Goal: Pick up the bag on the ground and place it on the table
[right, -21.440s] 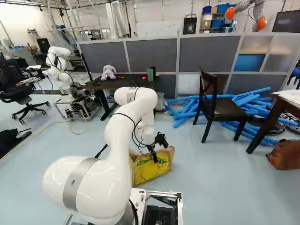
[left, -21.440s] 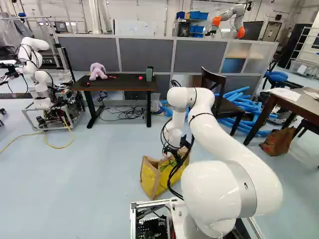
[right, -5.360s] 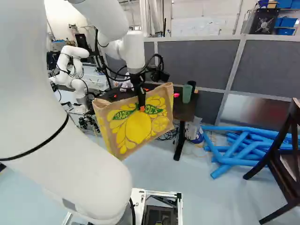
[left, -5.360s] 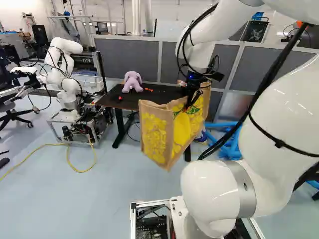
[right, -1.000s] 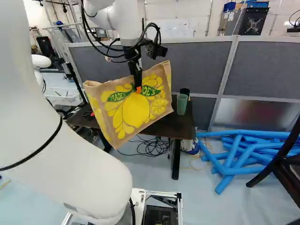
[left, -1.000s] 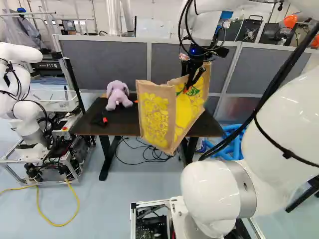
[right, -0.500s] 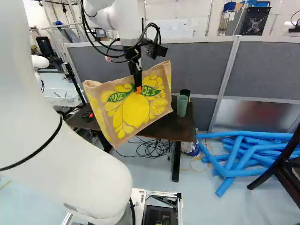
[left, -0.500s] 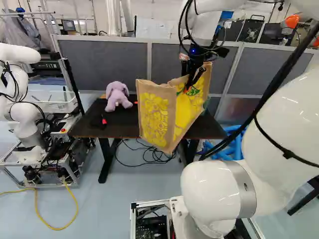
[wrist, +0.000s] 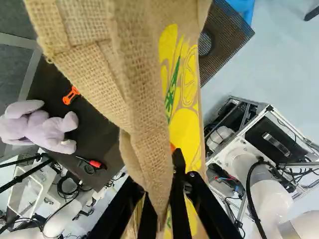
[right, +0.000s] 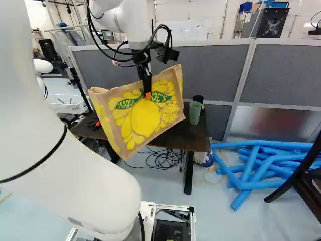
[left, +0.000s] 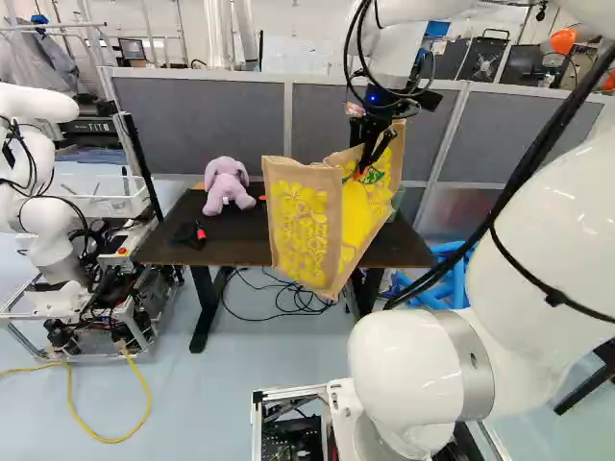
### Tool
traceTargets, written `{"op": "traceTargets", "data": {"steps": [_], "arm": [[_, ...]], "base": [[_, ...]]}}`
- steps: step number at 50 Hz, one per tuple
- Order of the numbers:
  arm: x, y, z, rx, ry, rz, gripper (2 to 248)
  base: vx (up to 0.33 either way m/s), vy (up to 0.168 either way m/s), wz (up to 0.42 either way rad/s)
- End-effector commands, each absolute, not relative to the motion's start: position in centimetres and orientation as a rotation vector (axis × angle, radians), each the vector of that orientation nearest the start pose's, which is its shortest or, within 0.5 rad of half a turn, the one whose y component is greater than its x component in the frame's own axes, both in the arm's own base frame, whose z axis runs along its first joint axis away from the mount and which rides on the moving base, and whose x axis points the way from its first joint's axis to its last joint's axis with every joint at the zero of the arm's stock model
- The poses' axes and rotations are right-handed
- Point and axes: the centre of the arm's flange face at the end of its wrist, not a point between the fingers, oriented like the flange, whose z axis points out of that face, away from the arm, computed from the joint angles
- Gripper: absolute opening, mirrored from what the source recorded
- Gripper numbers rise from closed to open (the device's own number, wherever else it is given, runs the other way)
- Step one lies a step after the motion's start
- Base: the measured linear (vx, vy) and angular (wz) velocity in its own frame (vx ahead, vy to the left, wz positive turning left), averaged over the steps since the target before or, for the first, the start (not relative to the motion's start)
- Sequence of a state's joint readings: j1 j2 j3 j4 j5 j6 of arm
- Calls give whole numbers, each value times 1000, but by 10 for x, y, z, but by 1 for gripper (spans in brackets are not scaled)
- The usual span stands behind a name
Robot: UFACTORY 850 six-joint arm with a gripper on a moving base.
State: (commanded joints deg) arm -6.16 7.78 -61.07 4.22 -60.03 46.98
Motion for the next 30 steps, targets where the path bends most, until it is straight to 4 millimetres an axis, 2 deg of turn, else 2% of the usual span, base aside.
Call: {"op": "traceTargets", "data": {"steps": [8,30], "arm": [[411,-39,648,-2649,1446,-180,26],[411,-39,648,-2463,1725,-158,26]], "base": [[0,0,0],[0,0,0]]}}
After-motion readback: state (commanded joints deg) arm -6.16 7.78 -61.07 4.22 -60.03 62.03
